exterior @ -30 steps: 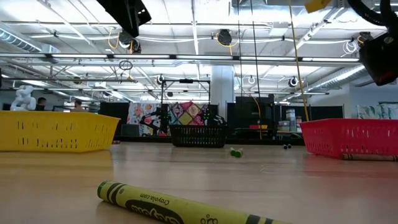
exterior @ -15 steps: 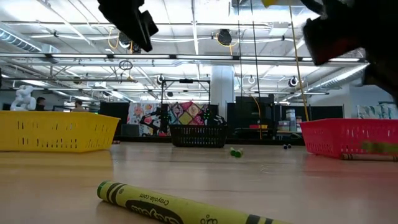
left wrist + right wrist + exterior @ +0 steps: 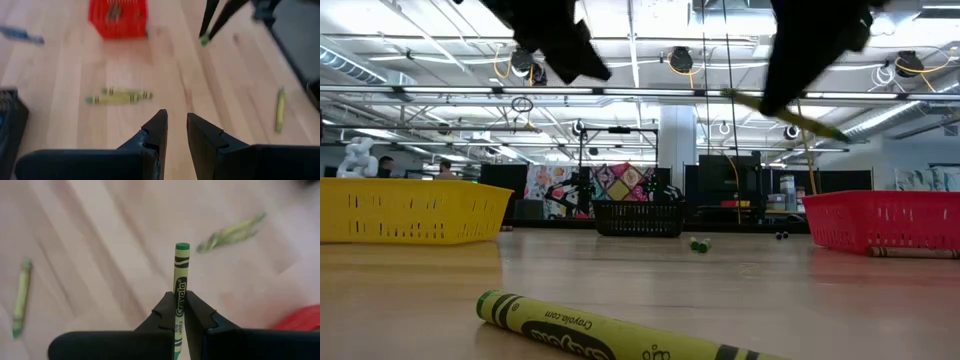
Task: Sort crayons
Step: Put the green crayon into the yellow bin
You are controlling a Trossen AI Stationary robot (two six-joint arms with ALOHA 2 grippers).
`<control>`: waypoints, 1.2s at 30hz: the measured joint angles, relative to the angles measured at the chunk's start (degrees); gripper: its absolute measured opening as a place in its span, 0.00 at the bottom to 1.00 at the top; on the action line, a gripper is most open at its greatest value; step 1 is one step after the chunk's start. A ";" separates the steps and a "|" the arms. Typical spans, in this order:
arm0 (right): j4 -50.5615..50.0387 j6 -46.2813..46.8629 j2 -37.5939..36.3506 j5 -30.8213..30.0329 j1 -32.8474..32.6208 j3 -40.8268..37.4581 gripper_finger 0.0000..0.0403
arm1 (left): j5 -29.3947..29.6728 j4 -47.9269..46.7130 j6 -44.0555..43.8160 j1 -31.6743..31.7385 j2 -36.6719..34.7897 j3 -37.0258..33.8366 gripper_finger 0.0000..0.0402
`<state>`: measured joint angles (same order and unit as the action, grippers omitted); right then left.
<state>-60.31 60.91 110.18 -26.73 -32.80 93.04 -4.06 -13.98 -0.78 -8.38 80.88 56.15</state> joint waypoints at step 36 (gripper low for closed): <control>-4.18 -15.13 -0.14 -22.68 3.75 18.22 0.00 | -2.97 29.71 1.18 0.00 0.00 -2.92 0.18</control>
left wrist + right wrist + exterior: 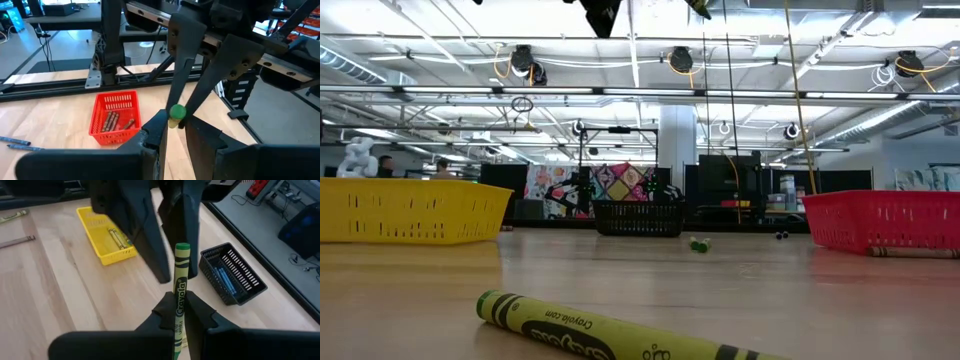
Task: Sort crayons
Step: Put the green crayon into the yellow bin
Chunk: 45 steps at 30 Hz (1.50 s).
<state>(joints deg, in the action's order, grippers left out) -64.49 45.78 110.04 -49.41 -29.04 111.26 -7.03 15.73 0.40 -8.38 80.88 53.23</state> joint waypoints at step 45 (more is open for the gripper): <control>1.30 -2.95 -0.02 7.71 1.21 0.00 0.25 | 2.86 -26.55 3.34 3.91 -1.43 1.81 0.03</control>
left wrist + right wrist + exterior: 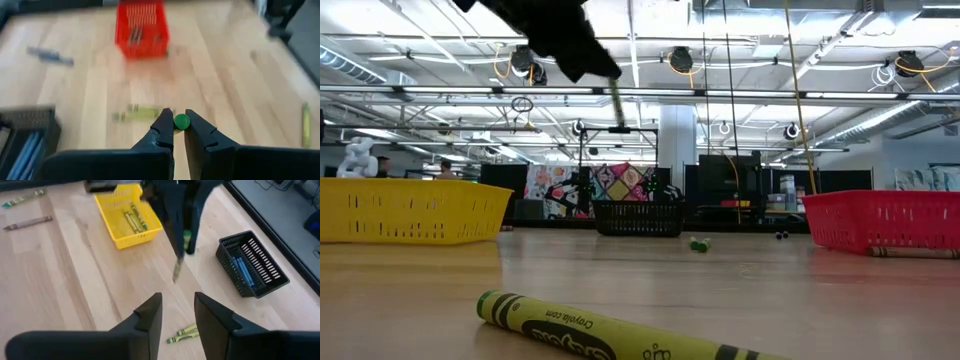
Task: Sort crayons
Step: Put the green crayon into the yellow bin
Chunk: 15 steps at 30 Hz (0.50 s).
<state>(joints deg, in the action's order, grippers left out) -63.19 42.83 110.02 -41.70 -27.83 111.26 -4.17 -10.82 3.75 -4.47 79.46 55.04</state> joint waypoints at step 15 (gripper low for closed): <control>-4.04 -0.64 0.00 -0.32 2.36 -0.26 0.25 | -0.01 -30.00 -4.15 -0.13 -10.79 4.79 0.03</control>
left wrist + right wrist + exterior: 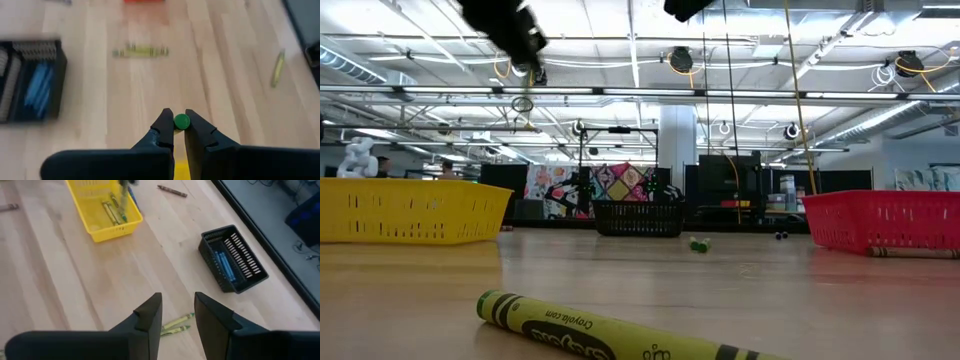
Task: Sort crayons
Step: Put the green crayon into the yellow bin
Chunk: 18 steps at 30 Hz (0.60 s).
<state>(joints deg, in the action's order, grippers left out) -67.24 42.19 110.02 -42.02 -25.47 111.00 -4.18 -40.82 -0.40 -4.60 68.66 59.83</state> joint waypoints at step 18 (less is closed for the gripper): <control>-1.63 -0.89 0.00 -0.08 0.76 0.00 0.25 | -0.03 -20.55 -8.36 -0.46 -1.18 -6.33 0.03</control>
<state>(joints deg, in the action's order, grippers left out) -68.87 41.30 110.02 -42.10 -24.72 111.00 -4.21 -61.36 -8.77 -5.06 67.48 53.51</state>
